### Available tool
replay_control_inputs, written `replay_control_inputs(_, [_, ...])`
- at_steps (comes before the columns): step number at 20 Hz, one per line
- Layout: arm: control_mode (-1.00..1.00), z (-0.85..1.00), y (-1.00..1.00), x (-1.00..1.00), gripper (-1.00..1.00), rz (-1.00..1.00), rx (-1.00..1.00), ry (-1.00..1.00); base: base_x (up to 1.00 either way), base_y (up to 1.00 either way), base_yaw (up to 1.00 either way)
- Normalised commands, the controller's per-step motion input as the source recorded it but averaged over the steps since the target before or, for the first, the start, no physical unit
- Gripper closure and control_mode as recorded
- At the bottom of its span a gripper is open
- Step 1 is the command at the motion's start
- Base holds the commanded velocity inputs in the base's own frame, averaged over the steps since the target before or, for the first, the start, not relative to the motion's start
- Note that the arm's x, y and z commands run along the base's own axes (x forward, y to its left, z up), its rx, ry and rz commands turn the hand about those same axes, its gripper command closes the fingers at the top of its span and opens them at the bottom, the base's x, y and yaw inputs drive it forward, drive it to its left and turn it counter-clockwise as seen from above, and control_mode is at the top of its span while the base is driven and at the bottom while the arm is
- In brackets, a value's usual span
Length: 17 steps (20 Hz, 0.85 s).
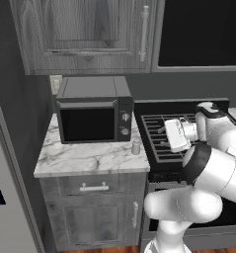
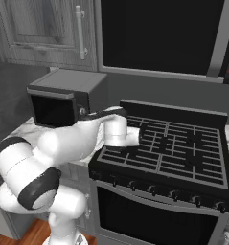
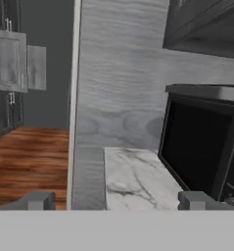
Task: Collect the paprika, mayonnaise, and shaker from the cabinet and place them next to the stove.
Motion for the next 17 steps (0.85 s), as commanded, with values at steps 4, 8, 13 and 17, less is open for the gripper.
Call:
replay_control_inputs(4, [-1.00, 0.64, 0.00, -0.82, -1.00, -0.08, -0.08, -0.08, 0.00, 0.00, 0.00])
replay_control_inputs(8, [-1.00, 0.67, 0.00, -0.81, -1.00, -0.07, -0.09, -0.08, 0.00, 0.00, 0.00])
replay_control_inputs(13, [-1.00, 0.58, 0.00, -0.88, -1.00, -0.06, -0.09, -0.03, 0.00, 0.00, 0.00])
replay_control_inputs(17, [-1.00, 0.48, 0.04, -0.94, -1.00, -0.06, -0.09, 0.00, 0.00, 0.00, 0.00])
